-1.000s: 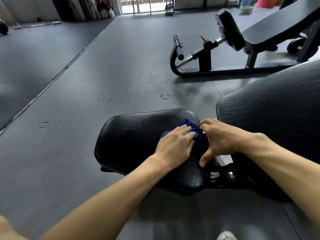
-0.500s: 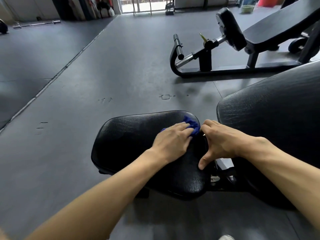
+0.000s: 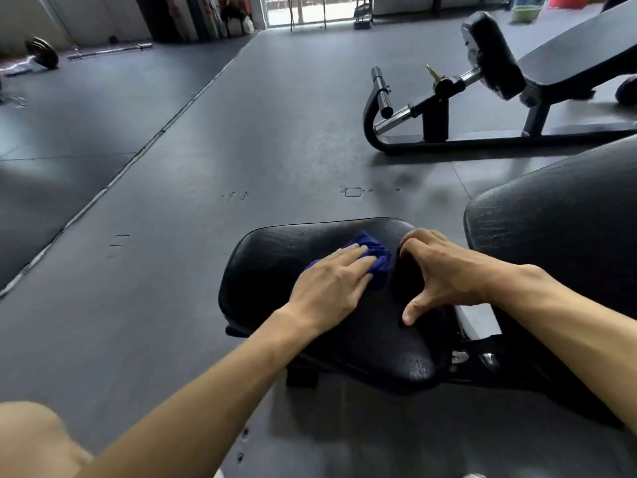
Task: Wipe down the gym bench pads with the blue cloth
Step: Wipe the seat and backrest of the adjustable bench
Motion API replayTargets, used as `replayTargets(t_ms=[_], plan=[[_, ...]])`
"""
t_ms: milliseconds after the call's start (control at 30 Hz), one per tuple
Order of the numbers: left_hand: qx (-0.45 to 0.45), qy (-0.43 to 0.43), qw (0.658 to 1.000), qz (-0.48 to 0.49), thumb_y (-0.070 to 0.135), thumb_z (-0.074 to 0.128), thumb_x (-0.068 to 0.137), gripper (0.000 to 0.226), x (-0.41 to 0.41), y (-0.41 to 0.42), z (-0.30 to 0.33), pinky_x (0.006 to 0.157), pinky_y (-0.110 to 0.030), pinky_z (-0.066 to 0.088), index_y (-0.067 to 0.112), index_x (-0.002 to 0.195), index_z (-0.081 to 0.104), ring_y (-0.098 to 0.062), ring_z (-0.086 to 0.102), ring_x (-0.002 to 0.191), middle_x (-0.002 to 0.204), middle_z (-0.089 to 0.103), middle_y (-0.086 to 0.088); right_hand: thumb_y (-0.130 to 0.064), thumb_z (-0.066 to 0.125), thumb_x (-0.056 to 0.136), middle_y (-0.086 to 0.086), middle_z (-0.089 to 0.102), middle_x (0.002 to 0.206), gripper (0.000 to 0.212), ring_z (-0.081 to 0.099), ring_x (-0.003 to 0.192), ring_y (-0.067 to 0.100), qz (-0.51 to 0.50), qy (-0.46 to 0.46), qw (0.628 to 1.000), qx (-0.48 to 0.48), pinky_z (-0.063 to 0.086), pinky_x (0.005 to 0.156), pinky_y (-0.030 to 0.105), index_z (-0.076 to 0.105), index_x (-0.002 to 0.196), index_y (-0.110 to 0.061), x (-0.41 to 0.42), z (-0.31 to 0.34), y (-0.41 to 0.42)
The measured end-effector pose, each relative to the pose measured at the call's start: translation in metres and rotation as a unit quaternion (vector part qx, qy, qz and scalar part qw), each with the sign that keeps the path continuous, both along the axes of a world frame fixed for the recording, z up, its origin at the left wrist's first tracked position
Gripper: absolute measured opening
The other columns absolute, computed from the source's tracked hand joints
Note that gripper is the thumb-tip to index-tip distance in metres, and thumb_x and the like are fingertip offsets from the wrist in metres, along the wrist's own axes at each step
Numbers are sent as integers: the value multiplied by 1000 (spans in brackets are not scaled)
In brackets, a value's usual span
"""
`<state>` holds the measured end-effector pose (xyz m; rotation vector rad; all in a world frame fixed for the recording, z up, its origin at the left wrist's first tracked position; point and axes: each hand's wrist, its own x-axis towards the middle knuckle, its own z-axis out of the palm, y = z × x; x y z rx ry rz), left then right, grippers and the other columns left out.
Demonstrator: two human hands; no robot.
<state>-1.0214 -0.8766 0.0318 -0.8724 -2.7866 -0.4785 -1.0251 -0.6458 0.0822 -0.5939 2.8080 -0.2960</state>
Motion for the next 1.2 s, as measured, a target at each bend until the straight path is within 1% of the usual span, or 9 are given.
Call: replayTargets(t_ms=[133, 233, 300, 467, 567, 700, 833, 967, 1200], plan=[[-28, 5, 992, 124, 28, 49, 106, 38, -22, -65, 14, 118, -31, 30, 17, 142, 59, -20, 44, 144, 153, 51, -3, -75, 85, 45, -9, 29, 154, 128, 22, 144, 11, 13, -18, 1000, -15, 21, 115, 20, 34, 148, -20, 5, 3, -6], [-29, -29, 983, 178, 30, 43, 107, 33, -56, -44, 25, 103, -38, 41, 18, 132, 62, -28, 53, 131, 144, 57, -2, -80, 82, 45, -7, 12, 166, 140, 6, 152, 11, -2, -38, 999, -18, 13, 123, 27, 23, 158, -21, 9, 5, -9], [-25, -35, 988, 148, 27, 45, 106, 29, -53, -12, 25, 100, -39, 42, 16, 125, 64, -28, 55, 127, 139, 58, -4, -88, 75, 43, -6, 9, 168, 144, 3, 154, 13, -13, -48, 999, -22, 14, 125, 35, 21, 159, -22, 9, 5, -13], [-5, 6, 1000, 28, 25, 56, 101, 38, 20, -28, 7, 119, -32, 31, 12, 136, 65, -24, 50, 139, 147, 57, -9, -95, 68, 40, -6, 4, 168, 151, -3, 154, 12, 4, -46, 999, -19, 14, 126, 37, 17, 160, -19, 3, -2, -27], [-11, 5, 995, 101, 26, 53, 104, 38, 15, -87, 15, 120, -29, 27, 16, 141, 61, -21, 47, 142, 152, 53, -5, -98, 67, 37, -10, 2, 167, 153, -5, 153, 9, 4, -51, 998, -23, 15, 126, 39, 16, 160, -22, 0, -4, -25], [0, -38, 973, 227, 30, 45, 107, 37, -33, -102, 33, 110, -40, 40, 21, 140, 60, -27, 50, 136, 150, 53, -2, -97, 67, 37, -8, 2, 168, 153, -5, 153, 11, 3, -54, 998, -22, 14, 126, 41, 15, 160, -21, 4, -3, -25], [0, -21, 989, 147, 23, 48, 106, 37, -11, -56, 23, 119, -30, 25, 15, 140, 60, -24, 43, 144, 153, 50, -5, -92, 71, 41, -9, -4, 168, 149, -12, 152, 8, 28, -49, 998, -32, 8, 126, 37, 15, 160, -23, 4, -2, -35], [11, 14, 998, 60, 25, 53, 102, 39, 43, -84, 8, 122, -32, 30, 12, 137, 63, -23, 49, 140, 147, 57, -9, -95, 68, 38, -9, -2, 168, 150, -10, 152, 8, 45, -49, 998, -19, 11, 126, 40, 16, 160, -25, -3, -4, -43], [33, -32, 975, 219, 24, 45, 109, 38, 0, -124, 33, 116, -36, 32, 19, 145, 56, -21, 38, 147, 160, 42, -1, -88, 73, 41, -9, 1, 168, 146, -7, 153, 8, 32, -48, 998, -23, 8, 125, 35, 17, 160, -25, -1, -5, -42]])
